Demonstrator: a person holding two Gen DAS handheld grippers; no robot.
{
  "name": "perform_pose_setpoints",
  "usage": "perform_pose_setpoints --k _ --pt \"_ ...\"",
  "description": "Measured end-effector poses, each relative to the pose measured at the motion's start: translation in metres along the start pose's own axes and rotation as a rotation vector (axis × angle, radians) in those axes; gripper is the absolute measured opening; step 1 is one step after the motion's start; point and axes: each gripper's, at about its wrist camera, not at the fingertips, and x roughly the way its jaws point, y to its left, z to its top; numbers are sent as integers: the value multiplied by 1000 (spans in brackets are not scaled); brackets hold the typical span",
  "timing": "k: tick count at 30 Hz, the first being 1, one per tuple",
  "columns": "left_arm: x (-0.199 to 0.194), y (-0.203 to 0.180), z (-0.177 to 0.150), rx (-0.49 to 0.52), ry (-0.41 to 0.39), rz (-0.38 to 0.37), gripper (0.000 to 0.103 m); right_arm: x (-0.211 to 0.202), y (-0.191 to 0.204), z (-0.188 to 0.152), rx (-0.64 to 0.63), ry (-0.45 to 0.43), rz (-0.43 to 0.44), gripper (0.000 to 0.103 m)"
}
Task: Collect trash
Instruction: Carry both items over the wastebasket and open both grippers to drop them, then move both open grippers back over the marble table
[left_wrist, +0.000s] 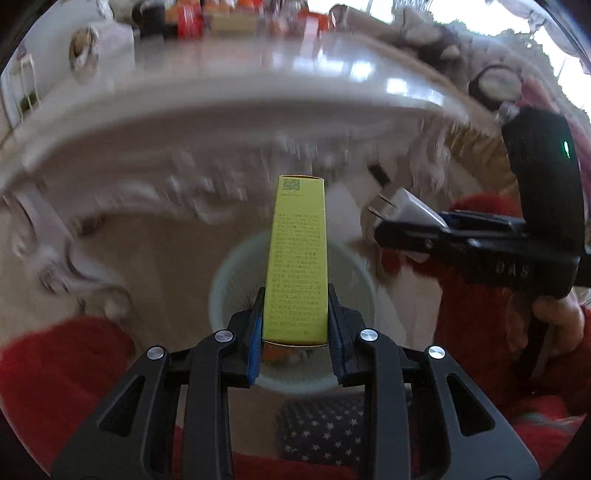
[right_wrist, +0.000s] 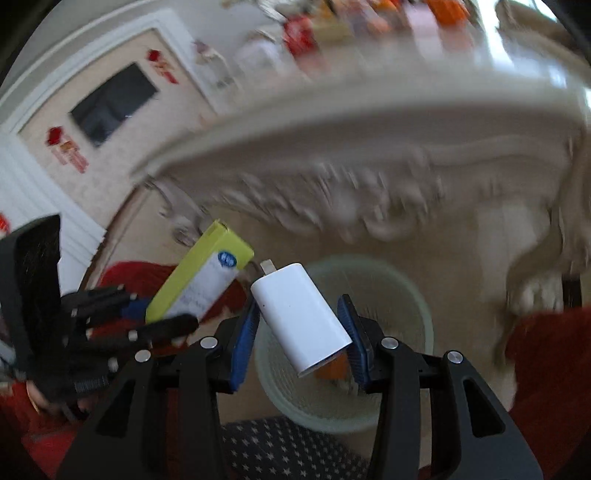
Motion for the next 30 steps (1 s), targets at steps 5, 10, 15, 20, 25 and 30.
perform_pose_setpoints --k 5,10,15,20,25,30 --pt "65 -3 -13 9 108 37 29 40 -26 -27 73 109 -85 42" --pt "109 9 -14 -43 197 63 44 51 -32 -30 76 137 -108 49" --pt "125 24 -24 -95 221 98 86 56 -38 -33 91 136 -120 74" --pt "132 32 -29 -138 240 84 86 62 -47 -38 151 174 -49 74" --pt "130 27 -31 -129 234 75 86 64 -39 -41 138 198 -12 74" --pt "114 22 -29 -122 191 85 86 53 -28 -41 109 173 14 74"
